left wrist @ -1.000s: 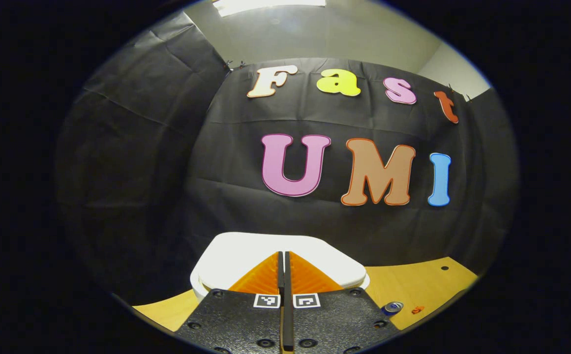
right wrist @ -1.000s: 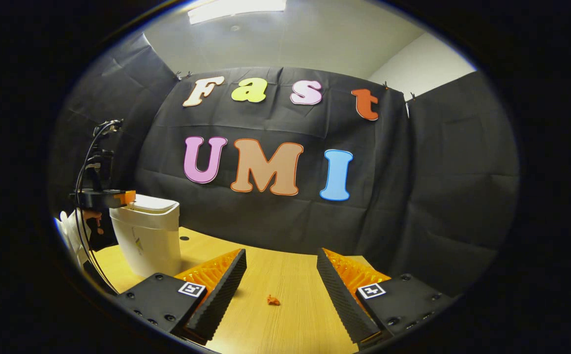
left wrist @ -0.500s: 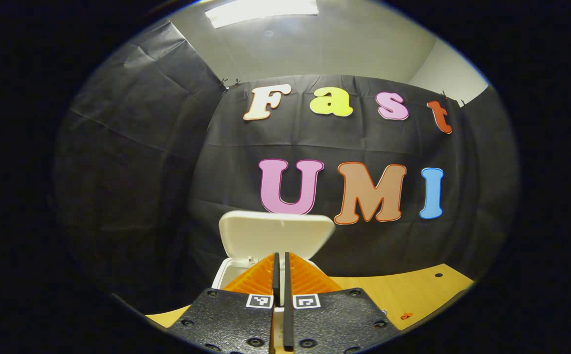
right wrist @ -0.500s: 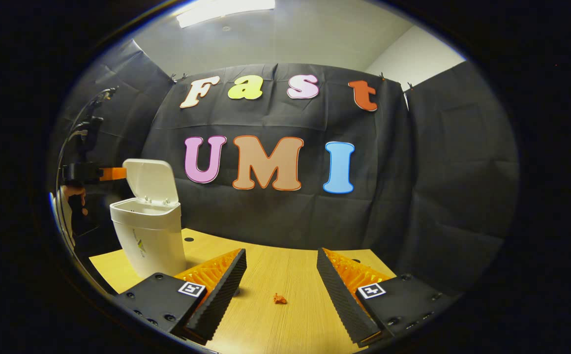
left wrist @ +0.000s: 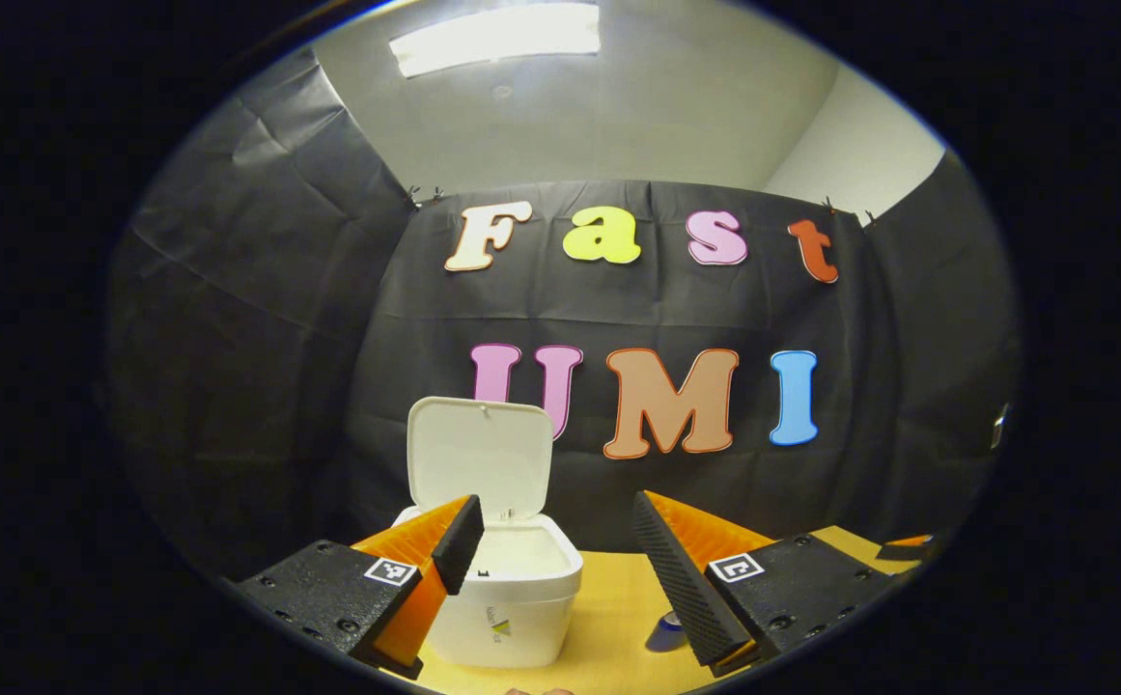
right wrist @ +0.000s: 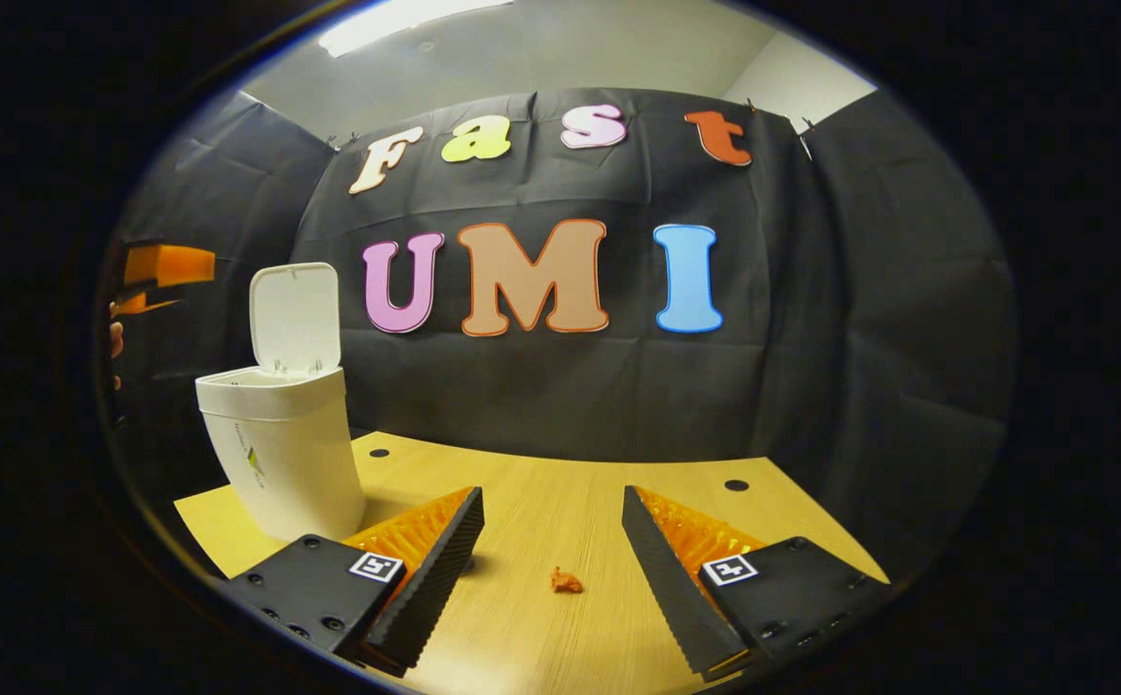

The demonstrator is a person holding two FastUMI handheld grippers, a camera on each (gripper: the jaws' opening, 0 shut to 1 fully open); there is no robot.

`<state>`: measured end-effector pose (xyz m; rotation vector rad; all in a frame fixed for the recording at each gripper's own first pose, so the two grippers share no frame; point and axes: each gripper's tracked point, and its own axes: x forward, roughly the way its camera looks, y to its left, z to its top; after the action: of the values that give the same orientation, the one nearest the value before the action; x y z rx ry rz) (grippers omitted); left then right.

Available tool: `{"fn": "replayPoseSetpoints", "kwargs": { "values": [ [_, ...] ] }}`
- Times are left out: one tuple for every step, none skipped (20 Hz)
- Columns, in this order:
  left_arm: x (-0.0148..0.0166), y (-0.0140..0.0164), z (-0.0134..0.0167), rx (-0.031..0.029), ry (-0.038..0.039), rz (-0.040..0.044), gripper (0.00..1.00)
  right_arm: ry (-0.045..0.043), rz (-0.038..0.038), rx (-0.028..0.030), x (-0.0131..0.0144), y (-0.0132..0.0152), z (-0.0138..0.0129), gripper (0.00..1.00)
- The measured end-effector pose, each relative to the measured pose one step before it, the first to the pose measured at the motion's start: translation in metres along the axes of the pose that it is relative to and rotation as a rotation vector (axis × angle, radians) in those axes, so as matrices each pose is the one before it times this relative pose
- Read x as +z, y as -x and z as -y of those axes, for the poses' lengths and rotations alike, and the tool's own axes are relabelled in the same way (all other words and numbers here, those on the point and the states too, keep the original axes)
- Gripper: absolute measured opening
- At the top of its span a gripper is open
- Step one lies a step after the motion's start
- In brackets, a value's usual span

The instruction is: Press the lid of the desktop garbage bin to open it, pick up the crumpled paper on the desktop and throw it into the bin, then pick up the pop can on the desktop and drop it into the bin, and finally close the garbage bin lid.

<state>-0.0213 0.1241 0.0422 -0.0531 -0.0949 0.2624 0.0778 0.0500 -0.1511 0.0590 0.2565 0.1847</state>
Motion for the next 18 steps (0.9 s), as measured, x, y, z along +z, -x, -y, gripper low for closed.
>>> {"fn": "replayPoseSetpoints", "kwargs": {
  "values": [
    [0.00198,0.003,-0.00181,0.01413,0.01163,0.003,0.95,-0.00225,-0.019,0.00649,-0.01041,-0.01015,0.00093,0.96],
    [0.00129,0.00309,-0.00369,0.01657,0.00057,0.00218,0.95,0.00265,-0.02052,0.00172,-0.01052,-0.01038,0.00347,0.96],
    [0.00209,0.004,-0.00633,0.02401,-0.01408,0.00146,0.93,0.00957,-0.01655,-0.00153,-0.01003,-0.01315,0.00275,0.96],
    [0.00233,0.00397,-0.00669,0.02579,-0.02006,0.00098,0.92,0.01355,-0.02128,-0.00181,-0.01041,-0.01267,0.00364,0.97],
    [0.00259,0.00429,-0.00612,0.02263,-0.01998,0.00091,0.92,0.01365,-0.0305,0.00011,-0.01302,-0.01426,0.00408,1.0],
    [0.002,0.00463,-0.00277,0.01947,-0.01614,0.00026,0.93,0.00827,-0.03815,0.00696,-0.01439,-0.01394,0.0021,1.0],
    [0.00273,0.00521,-0.00329,0.01814,-0.01281,0.0001,0.93,0.00775,-0.04384,0.01025,-0.01604,-0.01242,0.00147,0.97],
    [0.00082,0.00572,-0.00296,0.01692,-0.01191,0.00002,0.93,0.00626,-0.0434,0.00956,-0.01222,-0.01073,0.00168,0.97],
    [0.00149,0.00549,-0.00273,0.01791,-0.01209,-0.00223,0.93,0.00861,-0.0391,0.01253,-0.01041,-0.01371,-0.00108,0.97],
    [0.00079,0.00598,-0.00423,0.01922,-0.01256,-0.00348,0.93,0.00574,-0.03781,0.01137,-0.00973,-0.00979,-0.00136,0.97],
    [0.0004,0.00635,-0.00409,0.01956,-0.01222,-0.00472,0.93,0.00864,-0.02363,0.00959,-0.00521,-0.0103,-0.00056,0.97],
    [-0.00103,0.00619,-0.00386,0.01951,-0.01211,-0.00721,0.93,0.00904,-0.02238,0.00177,-0.00511,-0.00894,0.00039,0.98],
    [0.00118,0.00529,-0.00429,0.01983,-0.01217,-0.0041,0.93,0.00656,-0.02278,0.00098,-0.00269,-0.00815,0.00013,0.98],
    [0.00072,0.00466,-0.00402,0.01934,-0.01063,-0.00233,0.94,-0.00137,-0.01705,-0.00005,-0.00376,-0.00464,-0.0007,0.98],
    [0.00215,0.00416,-0.00345,0.01888,-0.00722,0.00079,0.93,-0.00457,-0.02315,0.00943,-0.00616,-0.00558,-0.00147,1.0],
    [0.00222,0.0028,-0.00335,0.01576,-0.00278,0.00261,0.93,-0.00802,-0.02123,0.01385,-0.00357,-0.00521,-0.00238,0.98],
    [0.002,0.00298,-0.0011,0.0113,-0.00073,0.00177,0.93,-0.00761,-0.01736,0.00282,-0.00317,-0.00456,0.00048,1.0],
    [0.00085,0.0028,-0.00109,0.01093,-0.0005,0.0031,0.93,-0.00657,-0.01541,0.00021,-0.00333,-0.00347,0.00085,0.94]
  ]
}}
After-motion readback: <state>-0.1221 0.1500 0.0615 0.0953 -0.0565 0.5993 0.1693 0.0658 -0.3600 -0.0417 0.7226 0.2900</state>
